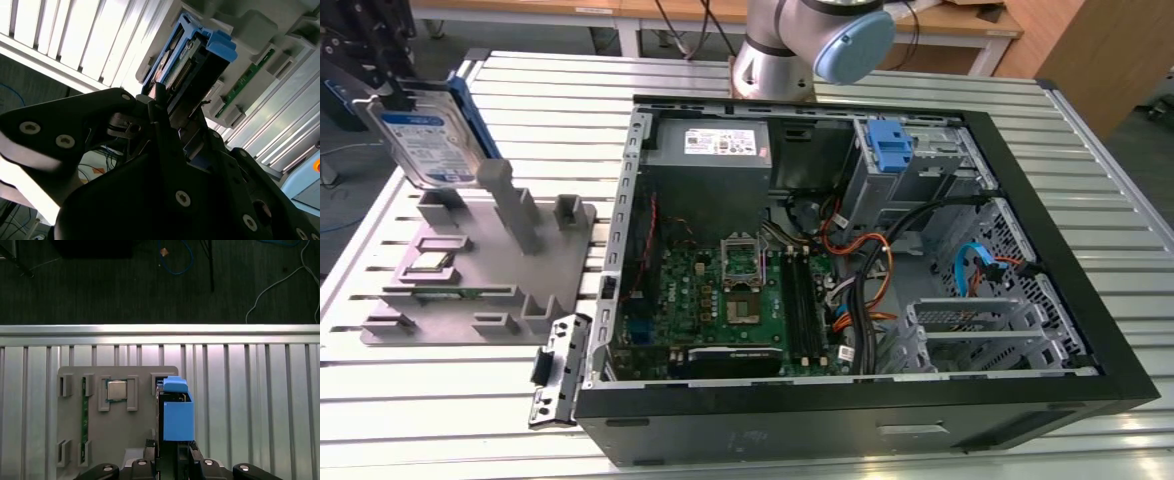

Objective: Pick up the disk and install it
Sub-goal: 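Pick up the disk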

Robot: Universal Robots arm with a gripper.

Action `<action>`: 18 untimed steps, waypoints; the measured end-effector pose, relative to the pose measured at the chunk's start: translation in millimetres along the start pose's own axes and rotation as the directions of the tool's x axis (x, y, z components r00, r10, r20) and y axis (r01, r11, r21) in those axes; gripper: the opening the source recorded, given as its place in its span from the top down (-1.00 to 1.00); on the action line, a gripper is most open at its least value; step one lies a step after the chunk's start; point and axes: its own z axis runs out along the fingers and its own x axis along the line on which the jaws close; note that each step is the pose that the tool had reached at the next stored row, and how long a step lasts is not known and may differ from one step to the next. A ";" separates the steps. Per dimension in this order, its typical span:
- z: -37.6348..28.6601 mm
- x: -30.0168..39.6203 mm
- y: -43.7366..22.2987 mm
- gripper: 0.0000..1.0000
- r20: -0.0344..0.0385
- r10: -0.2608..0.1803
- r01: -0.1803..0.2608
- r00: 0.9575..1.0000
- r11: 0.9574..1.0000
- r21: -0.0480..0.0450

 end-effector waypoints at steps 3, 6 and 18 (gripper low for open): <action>-4.1 -0.3 0.2 0.30 0.000 0.000 0.000 1.000 1.000 0.000; -7.8 -0.5 0.3 0.30 0.000 0.000 0.000 1.000 1.000 0.000; -22.8 -1.4 1.0 0.30 0.000 0.000 0.000 1.000 1.000 0.000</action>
